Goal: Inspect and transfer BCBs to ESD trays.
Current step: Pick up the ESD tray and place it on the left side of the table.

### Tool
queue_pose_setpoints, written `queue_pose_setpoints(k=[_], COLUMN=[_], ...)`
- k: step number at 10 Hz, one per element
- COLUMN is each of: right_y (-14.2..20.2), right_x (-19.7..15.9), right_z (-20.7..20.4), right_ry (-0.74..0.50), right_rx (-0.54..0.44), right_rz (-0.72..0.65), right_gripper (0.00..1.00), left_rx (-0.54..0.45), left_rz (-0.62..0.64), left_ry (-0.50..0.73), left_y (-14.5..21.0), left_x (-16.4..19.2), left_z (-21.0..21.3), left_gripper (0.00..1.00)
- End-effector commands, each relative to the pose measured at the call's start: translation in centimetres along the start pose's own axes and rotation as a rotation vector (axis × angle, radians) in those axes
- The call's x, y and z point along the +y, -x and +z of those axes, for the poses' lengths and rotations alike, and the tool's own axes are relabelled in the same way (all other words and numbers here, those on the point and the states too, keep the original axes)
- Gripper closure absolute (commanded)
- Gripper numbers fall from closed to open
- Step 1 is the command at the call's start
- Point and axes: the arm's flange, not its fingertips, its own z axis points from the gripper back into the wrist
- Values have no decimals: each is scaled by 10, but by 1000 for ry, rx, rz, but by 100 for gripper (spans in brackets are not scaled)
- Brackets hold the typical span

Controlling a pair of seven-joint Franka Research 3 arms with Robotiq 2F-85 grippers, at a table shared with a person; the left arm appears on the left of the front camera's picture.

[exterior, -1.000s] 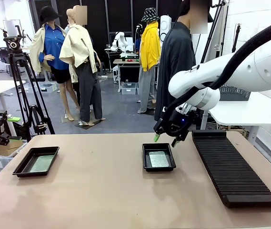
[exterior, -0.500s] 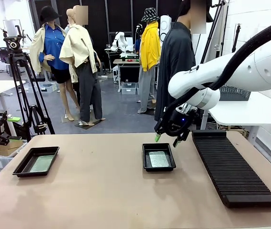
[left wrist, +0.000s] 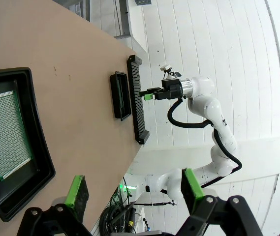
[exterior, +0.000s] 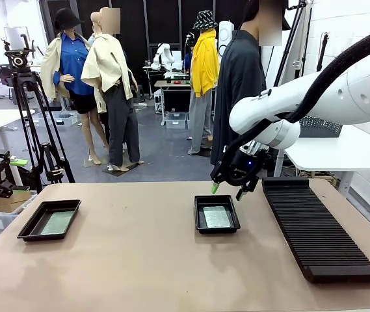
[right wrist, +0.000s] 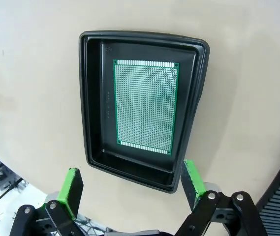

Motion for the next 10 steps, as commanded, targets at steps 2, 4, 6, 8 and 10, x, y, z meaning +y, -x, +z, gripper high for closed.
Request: queue_pose_setpoints(k=[2, 4, 6, 8, 10], right_y=[0, 0, 0, 0, 0], right_x=[0, 0, 0, 0, 0], right_z=[0, 0, 0, 0, 0], right_ry=[-10, -10, -10, -10, 0], right_rx=[1, 1, 1, 1, 0], right_rz=[14, 14, 14, 14, 0], right_gripper=[0, 0, 0, 0, 0], left_rx=[-18, -18, -18, -18, -18], left_rz=[-3, -3, -3, -3, -3], left_ry=[0, 0, 0, 0, 0], left_y=[2, 2, 2, 2, 2], left_x=[-3, -3, -3, -3, -3], left_z=[-1, -1, -1, -1, -1], left_gripper=[0, 0, 0, 0, 0])
